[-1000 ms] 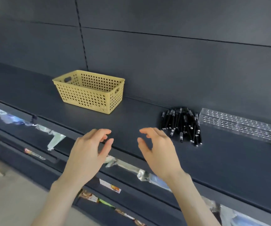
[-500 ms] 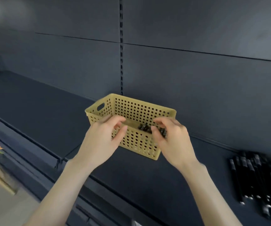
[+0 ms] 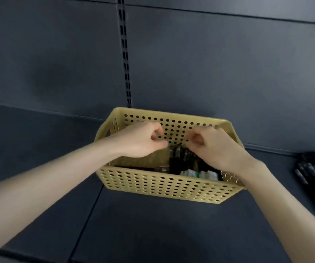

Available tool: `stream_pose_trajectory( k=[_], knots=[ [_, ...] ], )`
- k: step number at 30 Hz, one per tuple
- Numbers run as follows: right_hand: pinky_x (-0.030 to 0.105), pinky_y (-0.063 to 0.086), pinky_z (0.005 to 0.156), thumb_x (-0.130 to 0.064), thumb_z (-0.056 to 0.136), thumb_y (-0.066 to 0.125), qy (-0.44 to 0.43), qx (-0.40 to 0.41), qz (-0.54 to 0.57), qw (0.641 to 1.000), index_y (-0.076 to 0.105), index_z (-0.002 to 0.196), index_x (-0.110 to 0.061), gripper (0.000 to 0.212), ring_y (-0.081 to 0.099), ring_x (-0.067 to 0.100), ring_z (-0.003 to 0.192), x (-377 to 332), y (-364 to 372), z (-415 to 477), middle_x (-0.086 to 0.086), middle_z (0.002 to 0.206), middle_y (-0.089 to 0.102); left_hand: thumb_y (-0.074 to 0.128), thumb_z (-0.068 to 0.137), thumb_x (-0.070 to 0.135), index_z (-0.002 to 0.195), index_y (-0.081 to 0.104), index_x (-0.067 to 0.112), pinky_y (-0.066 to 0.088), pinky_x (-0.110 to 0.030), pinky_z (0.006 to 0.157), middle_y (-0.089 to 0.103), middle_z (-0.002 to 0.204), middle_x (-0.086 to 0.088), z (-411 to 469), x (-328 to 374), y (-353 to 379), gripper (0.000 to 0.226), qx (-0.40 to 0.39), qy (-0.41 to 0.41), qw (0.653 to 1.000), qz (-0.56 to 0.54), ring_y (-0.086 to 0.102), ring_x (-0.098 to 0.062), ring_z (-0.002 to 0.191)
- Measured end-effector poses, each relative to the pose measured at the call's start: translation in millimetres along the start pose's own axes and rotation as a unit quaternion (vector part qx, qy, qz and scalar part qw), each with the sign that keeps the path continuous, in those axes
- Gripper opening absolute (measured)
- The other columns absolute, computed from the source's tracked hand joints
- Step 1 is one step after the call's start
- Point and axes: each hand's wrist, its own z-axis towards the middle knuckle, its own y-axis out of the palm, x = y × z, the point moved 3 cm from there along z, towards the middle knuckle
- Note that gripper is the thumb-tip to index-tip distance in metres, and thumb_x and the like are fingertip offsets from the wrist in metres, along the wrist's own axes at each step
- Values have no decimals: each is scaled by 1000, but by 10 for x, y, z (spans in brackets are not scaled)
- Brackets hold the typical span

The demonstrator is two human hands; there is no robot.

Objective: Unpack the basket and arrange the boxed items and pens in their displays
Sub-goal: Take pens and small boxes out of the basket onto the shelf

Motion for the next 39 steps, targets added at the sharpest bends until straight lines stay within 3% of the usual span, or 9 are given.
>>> stream_pose_trajectory(
  k=[8, 12, 17, 21, 23, 26, 30, 35, 39],
  knots=[
    [25, 41, 59, -23, 97, 46, 114, -169, -107, 973, 54, 92, -4, 22, 54, 15, 70, 145, 99, 184, 3, 78, 55, 58, 92, 38, 137, 40, 10, 37, -39, 107, 48, 138, -10, 478, -147, 400, 56, -134, -107, 975, -138, 46, -25, 126],
    [16, 21, 48, -25, 99, 41, 144, -191, -125, 963, 45, 104, -7, 19, 39, 10, 64, 161, 84, 224, -1, 76, 42, 57, 93, 30, 120, 45, 10, 49, -39, 95, 55, 119, -7, 618, -143, 539, 36, -119, -152, 950, -245, 56, -22, 109],
    [21, 32, 52, -28, 99, 40, 175, -225, -54, 957, 41, 115, -1, 31, 50, 16, 78, 206, 127, 274, 5, 91, 52, 59, 92, 19, 104, 46, 14, 56, -34, 75, 58, 108, -11, 697, -153, 639, 18, -119, -206, 900, -365, 61, -25, 99],
    [47, 47, 93, -21, 97, 47, 202, -234, 65, 949, 51, 117, 5, 33, 59, 29, 100, 201, 128, 300, 20, 108, 61, 62, 90, 23, 115, 49, 11, 49, -28, 64, 59, 106, -6, 722, -140, 667, 31, -132, -216, 890, -380, 59, -19, 92],
    [35, 52, 77, -22, 97, 47, 217, -225, 71, 947, 52, 106, 3, 27, 57, 19, 83, 229, 137, 294, 10, 91, 59, 66, 87, 29, 119, 49, 13, 42, -24, 62, 57, 107, -1, 702, -138, 678, 40, -130, -213, 901, -355, 54, -14, 92],
    [19, 40, 53, -25, 96, 49, 225, -226, 79, 945, 50, 98, -6, 20, 51, 12, 71, 258, 146, 297, 3, 82, 51, 69, 86, 24, 109, 52, 13, 49, -27, 68, 62, 102, -4, 686, -138, 678, 30, -137, -219, 882, -394, 61, -17, 90],
    [27, 56, 80, -19, 86, 66, 244, -250, 167, 922, 45, 121, -6, 42, 59, 20, 98, 267, 203, 359, 4, 110, 51, 70, 83, 24, 117, 55, 11, 52, -40, 89, 69, 105, -11, 699, -108, 639, 39, -141, -217, 868, -423, 67, -26, 95],
    [24, 54, 84, -4, 76, 74, 265, -271, 246, 892, 49, 97, -7, 32, 57, 14, 97, 299, 254, 389, 2, 103, 52, 77, 75, 35, 116, 61, 13, 47, -43, 97, 67, 111, -6, 703, -137, 630, 50, -139, -212, 877, -408, 61, -26, 104],
    [35, 52, 89, -10, 74, 77, 250, -322, 206, 890, 52, 111, -8, 45, 55, 20, 107, 296, 276, 374, 5, 116, 56, 80, 72, 31, 117, 61, 14, 44, -41, 101, 66, 115, -4, 711, -149, 658, 52, -137, -205, 876, -413, 59, -23, 109]
  ],
)
